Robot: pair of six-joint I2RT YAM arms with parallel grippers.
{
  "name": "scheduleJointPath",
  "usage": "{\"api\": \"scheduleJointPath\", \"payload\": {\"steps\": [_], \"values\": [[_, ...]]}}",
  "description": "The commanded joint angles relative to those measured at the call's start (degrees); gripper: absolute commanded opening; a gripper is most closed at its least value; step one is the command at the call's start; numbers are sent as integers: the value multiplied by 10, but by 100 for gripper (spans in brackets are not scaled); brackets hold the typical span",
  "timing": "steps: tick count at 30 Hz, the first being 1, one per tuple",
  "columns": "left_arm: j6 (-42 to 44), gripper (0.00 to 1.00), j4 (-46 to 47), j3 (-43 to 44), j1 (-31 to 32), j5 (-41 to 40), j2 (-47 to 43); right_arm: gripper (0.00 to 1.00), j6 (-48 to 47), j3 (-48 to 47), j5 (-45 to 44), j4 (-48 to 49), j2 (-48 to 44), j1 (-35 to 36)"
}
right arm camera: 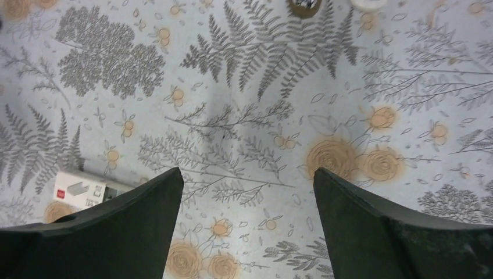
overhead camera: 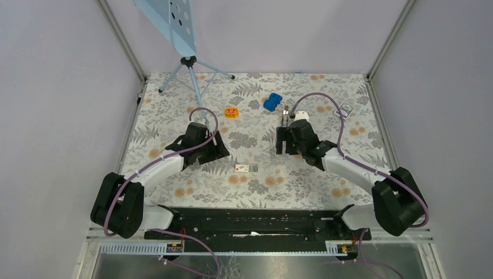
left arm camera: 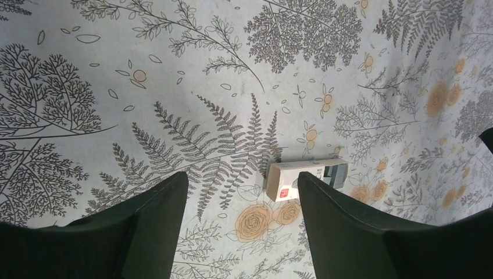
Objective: Unload the staples from the stapler
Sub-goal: Close the staple box at the center of the board.
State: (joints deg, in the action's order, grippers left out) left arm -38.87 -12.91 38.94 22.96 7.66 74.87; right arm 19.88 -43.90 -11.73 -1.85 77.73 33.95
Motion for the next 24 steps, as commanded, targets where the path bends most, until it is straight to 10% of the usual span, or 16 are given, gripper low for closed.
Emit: {"api": "scheduleJointPath", "payload": {"steps": [1,11,24], "values": [[18,73,10,11,-2,12,-6,80,29,-3,61,-24,1,0],[14,59,14,-8,4,20,6,6,133,-14,151,-16,61,3],[14,8,-12,6,74,-25,43,0,230,-84,120,-105,167,88]]}}
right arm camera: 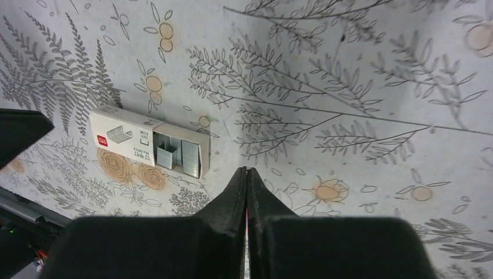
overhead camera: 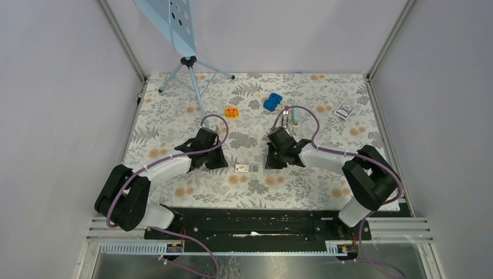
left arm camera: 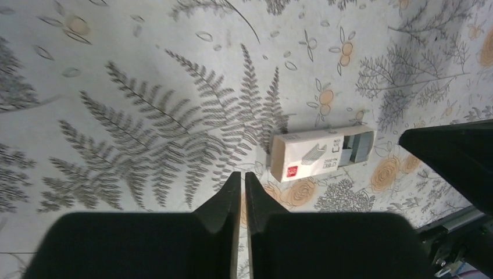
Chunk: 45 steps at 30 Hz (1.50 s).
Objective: Unload the staples from the stapler
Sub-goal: Close the staple box at the center of the board.
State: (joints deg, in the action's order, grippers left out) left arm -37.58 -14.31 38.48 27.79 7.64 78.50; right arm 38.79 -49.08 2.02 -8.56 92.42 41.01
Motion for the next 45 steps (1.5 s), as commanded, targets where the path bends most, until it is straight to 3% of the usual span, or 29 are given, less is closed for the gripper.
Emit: {"api": "scheduleJointPath", "payload": {"steps": [1,4,16,45], "values": [[0,6,2,9,32,-27,9,0,46,-34,-18,-41,24,18],[-5,0,5,7,43,-34,22,0,56,-38,-15,-51,34,20],[-20,0,46,6,68,-26,81,0,52,-55,23,-51,80,20],[-30,0,46,6,82,-23,81,0,72,-95,43,-65,112,45]]}}
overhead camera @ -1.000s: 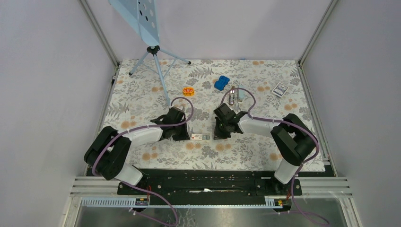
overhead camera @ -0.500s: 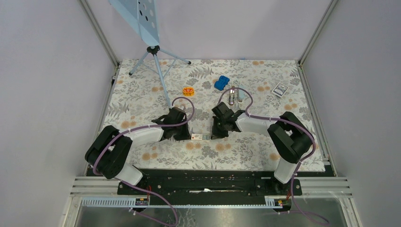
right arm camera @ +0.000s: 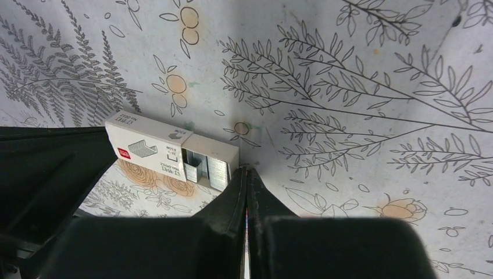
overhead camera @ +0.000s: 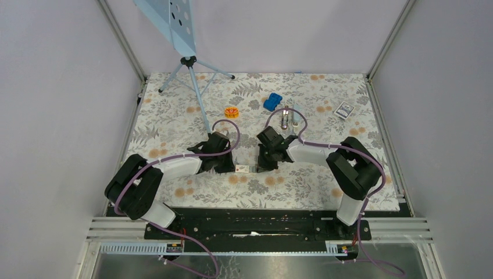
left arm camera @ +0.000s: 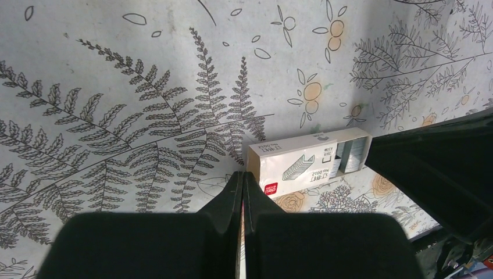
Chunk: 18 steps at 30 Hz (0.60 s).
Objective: Unload the staples from the stapler
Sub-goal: Close the staple box at the center of the board.
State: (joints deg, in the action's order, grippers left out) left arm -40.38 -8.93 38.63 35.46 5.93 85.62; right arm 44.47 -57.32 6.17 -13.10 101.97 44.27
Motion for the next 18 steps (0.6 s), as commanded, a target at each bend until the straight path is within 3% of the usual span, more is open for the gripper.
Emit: {"api": "scheduleJointPath", "payload": {"steps": [1,18], "values": [[-2,0,-7,6,5,-6,10,0,18,-14,3,-18,19,13],[-6,0,-7,13,15,-3,18,0,54,-62,14,-7,60,29]]}}
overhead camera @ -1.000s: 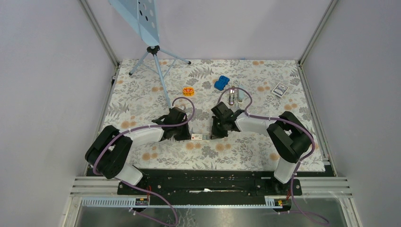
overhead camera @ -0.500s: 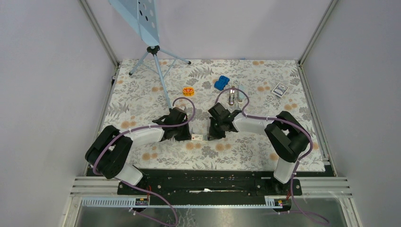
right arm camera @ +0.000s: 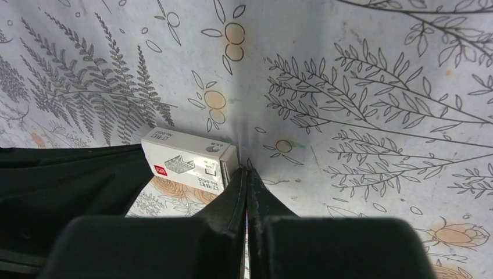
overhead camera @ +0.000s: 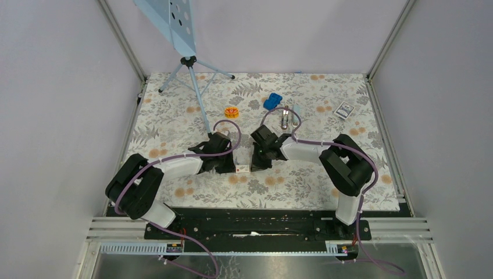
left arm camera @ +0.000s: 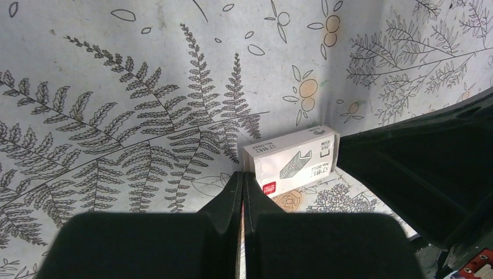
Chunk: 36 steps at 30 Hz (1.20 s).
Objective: Unload the staples from the stapler
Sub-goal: Close the staple box at the center of the board.
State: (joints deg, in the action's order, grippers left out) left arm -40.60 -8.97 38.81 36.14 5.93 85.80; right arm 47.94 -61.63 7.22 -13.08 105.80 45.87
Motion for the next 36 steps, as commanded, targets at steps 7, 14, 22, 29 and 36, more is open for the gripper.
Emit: {"api": "scheduleJointPath", "payload": {"steps": [7,14,22,29,36], "values": [[-20,0,-6,19,24,-1,19,0,58,-38,-16,-12,37,39],[-47,0,-7,27,33,-1,21,0,78,-46,-19,-3,43,65],[-95,0,-35,45,40,-16,22,0,94,-25,-24,18,16,67],[-99,0,-78,73,46,-54,19,0,93,-9,-34,21,-1,68],[-101,6,-114,84,45,-90,19,0,82,4,-80,-5,-24,67]]}}
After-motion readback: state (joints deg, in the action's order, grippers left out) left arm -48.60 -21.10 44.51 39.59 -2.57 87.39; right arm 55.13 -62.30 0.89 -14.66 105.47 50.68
